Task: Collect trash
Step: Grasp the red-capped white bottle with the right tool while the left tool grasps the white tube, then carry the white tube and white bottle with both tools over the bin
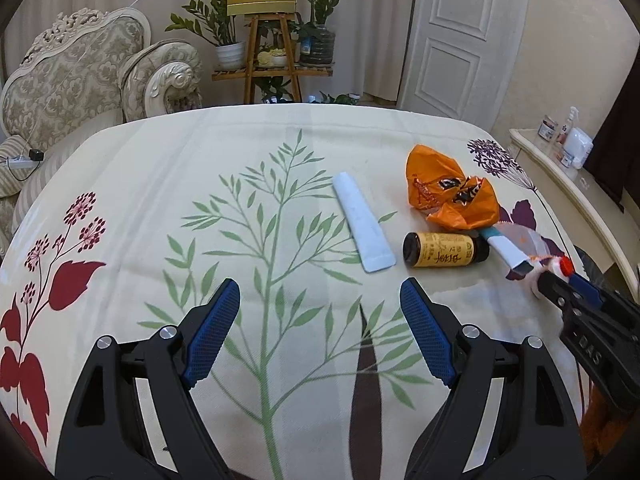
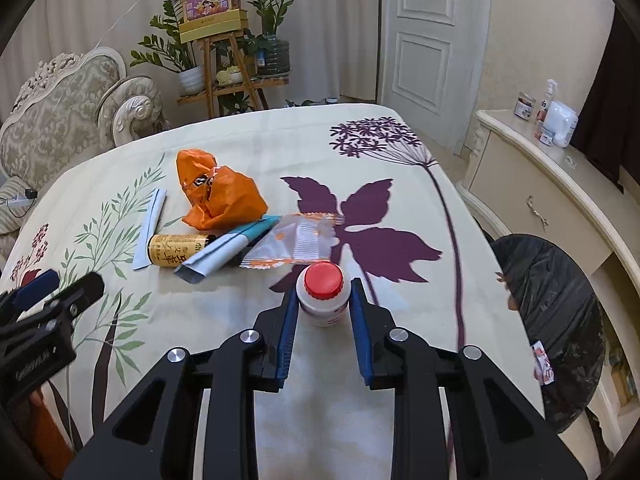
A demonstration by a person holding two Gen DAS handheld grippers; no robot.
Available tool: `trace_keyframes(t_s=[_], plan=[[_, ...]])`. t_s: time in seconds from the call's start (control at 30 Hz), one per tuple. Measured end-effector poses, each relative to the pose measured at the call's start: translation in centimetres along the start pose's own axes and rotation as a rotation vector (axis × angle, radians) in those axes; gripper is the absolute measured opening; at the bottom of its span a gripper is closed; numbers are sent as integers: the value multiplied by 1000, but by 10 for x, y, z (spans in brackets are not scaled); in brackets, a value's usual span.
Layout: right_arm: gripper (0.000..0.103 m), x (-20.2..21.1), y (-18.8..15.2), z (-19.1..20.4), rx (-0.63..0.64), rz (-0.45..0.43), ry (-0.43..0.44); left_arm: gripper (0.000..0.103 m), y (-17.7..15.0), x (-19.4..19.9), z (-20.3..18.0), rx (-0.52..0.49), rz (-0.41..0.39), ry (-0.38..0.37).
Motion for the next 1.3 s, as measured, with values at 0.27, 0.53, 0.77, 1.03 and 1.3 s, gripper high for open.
trace_keyframes(t_s=[0.27, 0.53, 0.77, 1.03, 1.3], plan=[[27, 12, 7, -18, -15, -27, -14, 80, 20, -18, -6, -16, 5, 11], [27, 6, 18, -29, -39, -36, -14, 80, 38, -48, -6, -23, 50, 44], [27, 2, 21, -30, -49, -30, 3, 59, 37, -71, -5, -24, 131, 13], [27, 2, 17, -33, -53, -25, 6, 21, 27, -59, -13, -68, 92, -59], [27, 7, 9, -34, -55, -23, 1, 21, 16, -36, -6, -44, 32, -64]])
Point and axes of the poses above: each gripper's, at about its wrist camera, not at the fingertips, and x roughly against the way its jaws point, z to its left, y to its top, the point moved 6 cm from there along -x, roughly the way its jaws point, and after that the axes turned 7 degrees about -x, right-handed, at the moved point
